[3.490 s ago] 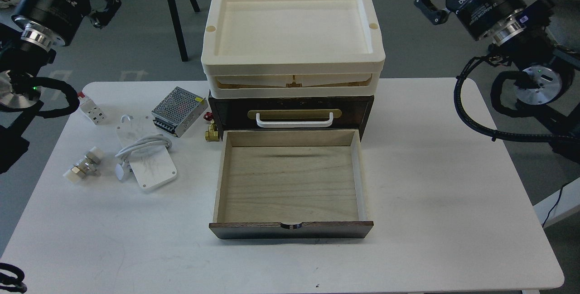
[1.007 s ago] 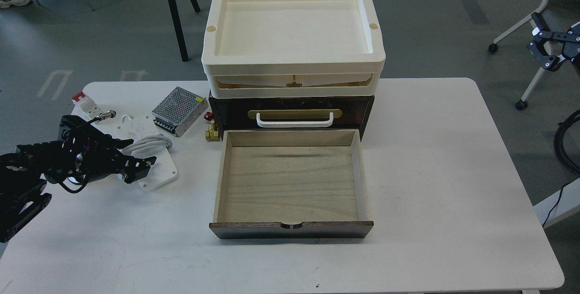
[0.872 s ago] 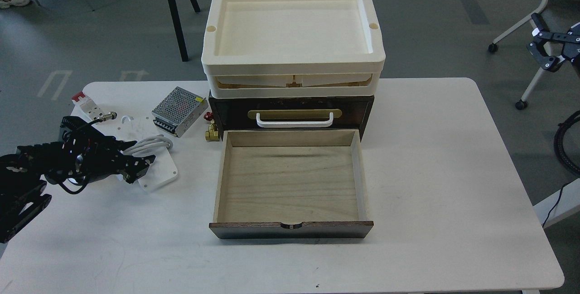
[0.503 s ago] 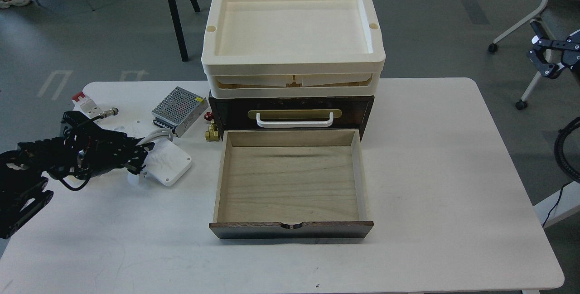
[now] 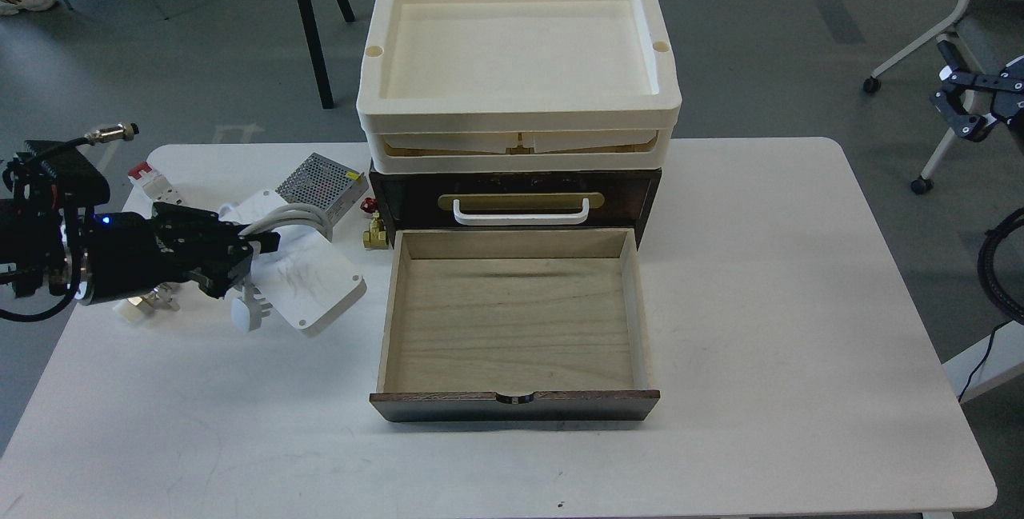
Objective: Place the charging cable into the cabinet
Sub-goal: 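Carry the adapter with the left gripper over the open drawer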
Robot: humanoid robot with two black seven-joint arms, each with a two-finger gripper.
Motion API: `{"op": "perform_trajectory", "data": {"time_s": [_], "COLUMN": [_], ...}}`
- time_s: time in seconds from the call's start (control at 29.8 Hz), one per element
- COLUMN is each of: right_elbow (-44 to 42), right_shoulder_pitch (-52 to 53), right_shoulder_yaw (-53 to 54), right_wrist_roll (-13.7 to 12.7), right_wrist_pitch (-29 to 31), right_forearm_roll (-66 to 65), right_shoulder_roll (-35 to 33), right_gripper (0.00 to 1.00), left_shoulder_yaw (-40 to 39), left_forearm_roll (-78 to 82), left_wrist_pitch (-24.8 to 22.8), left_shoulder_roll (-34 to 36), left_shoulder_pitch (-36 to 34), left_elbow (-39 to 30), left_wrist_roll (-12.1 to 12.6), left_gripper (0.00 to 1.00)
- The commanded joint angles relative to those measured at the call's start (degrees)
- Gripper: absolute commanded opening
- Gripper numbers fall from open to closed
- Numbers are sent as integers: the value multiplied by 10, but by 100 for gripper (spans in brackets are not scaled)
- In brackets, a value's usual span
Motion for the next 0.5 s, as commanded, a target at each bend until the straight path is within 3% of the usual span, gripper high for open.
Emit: {"op": "perform_trajectory", "data": {"time_s": [0.0, 0.13, 0.23, 0.47], "right_elbow": [0, 0, 0, 0], "right_shoulder_pitch": [1, 1, 1, 1], "right_shoulder_yaw": [11, 12, 13, 15], "right_wrist_roll": [0, 0, 0, 0], "right_wrist_pitch": [-1, -2, -4, -10], "right_forearm_roll": [0, 0, 0, 0], "right_shoulder_roll": [1, 1, 1, 2], "right_gripper": [100, 100, 100, 100], "left_shoulder_yaw": [4, 4, 6, 6], "left_forearm_roll": [-78, -121, -122, -129], "left_wrist_pitch": [-1, 4, 4, 5], "left_shoulder_roll": [2, -68, -150, -259], "left_shoulder_pitch": [21, 35, 37, 38], "left_elbow": [-84, -100, -38, 44], "left_wrist_roll": [0, 0, 0, 0], "left_gripper": [0, 0, 0, 0]}}
